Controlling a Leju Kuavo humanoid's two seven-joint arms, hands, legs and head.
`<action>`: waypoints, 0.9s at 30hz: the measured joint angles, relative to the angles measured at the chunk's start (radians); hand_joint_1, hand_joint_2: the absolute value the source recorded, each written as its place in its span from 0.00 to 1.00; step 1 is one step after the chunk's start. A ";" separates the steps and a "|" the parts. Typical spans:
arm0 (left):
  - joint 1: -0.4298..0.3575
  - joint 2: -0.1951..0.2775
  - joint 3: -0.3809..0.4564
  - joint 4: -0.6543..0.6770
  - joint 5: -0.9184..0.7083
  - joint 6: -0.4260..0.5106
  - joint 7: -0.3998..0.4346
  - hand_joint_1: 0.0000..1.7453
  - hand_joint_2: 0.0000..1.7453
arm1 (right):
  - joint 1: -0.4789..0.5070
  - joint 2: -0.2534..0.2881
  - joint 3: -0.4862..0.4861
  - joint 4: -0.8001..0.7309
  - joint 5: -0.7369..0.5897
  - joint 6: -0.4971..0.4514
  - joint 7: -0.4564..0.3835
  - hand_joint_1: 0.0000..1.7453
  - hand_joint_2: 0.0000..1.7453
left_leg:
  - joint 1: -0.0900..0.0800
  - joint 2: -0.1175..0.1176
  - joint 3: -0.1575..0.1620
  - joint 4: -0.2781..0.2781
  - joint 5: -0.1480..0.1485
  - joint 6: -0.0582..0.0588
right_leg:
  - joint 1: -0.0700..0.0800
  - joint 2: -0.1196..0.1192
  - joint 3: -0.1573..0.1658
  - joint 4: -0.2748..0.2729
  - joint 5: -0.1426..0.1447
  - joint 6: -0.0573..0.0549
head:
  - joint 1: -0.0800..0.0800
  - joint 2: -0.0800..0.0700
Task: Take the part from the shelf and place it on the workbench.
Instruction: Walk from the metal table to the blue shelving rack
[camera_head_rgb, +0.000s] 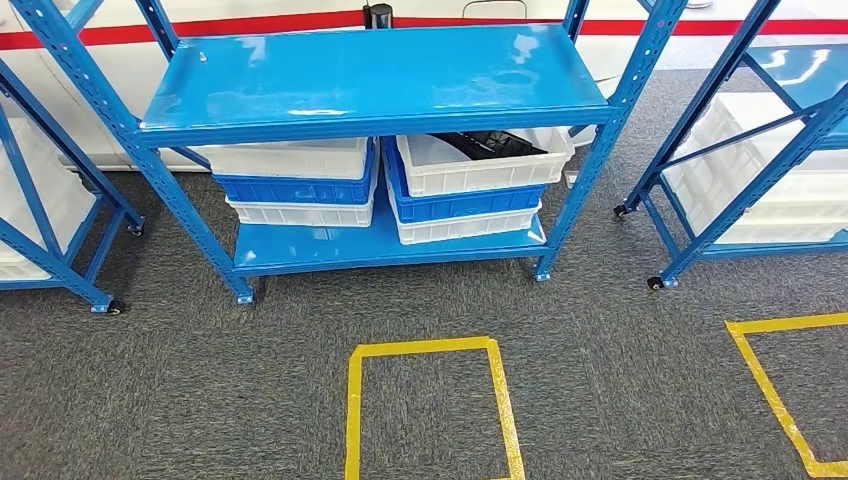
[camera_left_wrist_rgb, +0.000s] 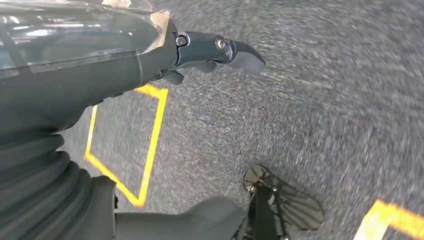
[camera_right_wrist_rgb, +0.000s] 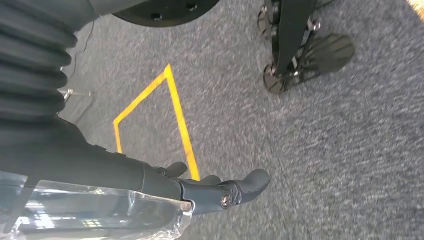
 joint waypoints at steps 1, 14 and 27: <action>0.006 0.006 -0.023 -0.006 0.000 -0.017 0.001 0.00 0.00 | 0.006 -0.002 0.001 -0.005 -0.012 0.013 -0.006 0.00 0.00 | 0.000 0.000 0.000 0.000 0.000 0.000 | 0.000 0.000 0.000 0.000 0.000 0.000 | 0.000 0.000; 0.092 0.087 -0.326 -0.088 0.000 -0.250 0.008 0.00 0.00 | 0.091 -0.033 0.036 -0.092 -0.175 0.184 -0.090 0.00 0.00 | 0.002 0.000 0.000 0.000 -0.001 -0.001 | 0.001 0.000 0.000 0.000 -0.001 -0.001 | 0.000 0.000; 0.125 0.118 -0.445 -0.125 0.000 -0.326 0.013 0.00 0.00 | 0.122 -0.045 0.053 -0.132 -0.228 0.239 -0.118 0.00 0.00 | 0.002 0.000 0.001 0.000 -0.001 -0.001 | 0.001 0.000 0.000 0.000 -0.001 -0.001 | 0.000 0.000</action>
